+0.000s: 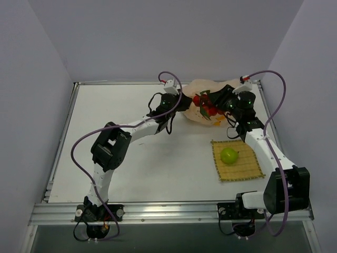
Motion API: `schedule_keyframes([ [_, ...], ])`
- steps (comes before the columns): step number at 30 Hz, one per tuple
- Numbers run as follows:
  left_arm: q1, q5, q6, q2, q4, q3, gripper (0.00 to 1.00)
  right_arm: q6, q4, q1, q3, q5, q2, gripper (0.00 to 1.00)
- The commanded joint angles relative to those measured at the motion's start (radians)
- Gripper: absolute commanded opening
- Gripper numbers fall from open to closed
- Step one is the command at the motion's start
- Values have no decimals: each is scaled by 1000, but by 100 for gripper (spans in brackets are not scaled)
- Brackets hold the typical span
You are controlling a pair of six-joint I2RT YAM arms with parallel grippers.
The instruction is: Take the fake fruits out of the plastic bag
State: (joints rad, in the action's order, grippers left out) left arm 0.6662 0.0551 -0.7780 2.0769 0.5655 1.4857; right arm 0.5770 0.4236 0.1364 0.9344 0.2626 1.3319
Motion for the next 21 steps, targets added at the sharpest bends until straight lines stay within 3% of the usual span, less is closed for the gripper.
schedule_keyframes([
  [1, -4, 15, -9, 11, 14, 59, 2, 78, 84, -14, 0, 151, -65, 0],
  [9, -4, 29, -12, 18, 23, 62, 2, 83, -20, -30, 40, 118, -204, 0],
  [14, -1, 64, -15, 22, 53, 53, 2, 23, -236, -60, -5, -98, -382, 0],
  [21, 1, 123, -15, 18, 85, 36, 2, 26, -622, -176, -190, -414, -678, 0],
])
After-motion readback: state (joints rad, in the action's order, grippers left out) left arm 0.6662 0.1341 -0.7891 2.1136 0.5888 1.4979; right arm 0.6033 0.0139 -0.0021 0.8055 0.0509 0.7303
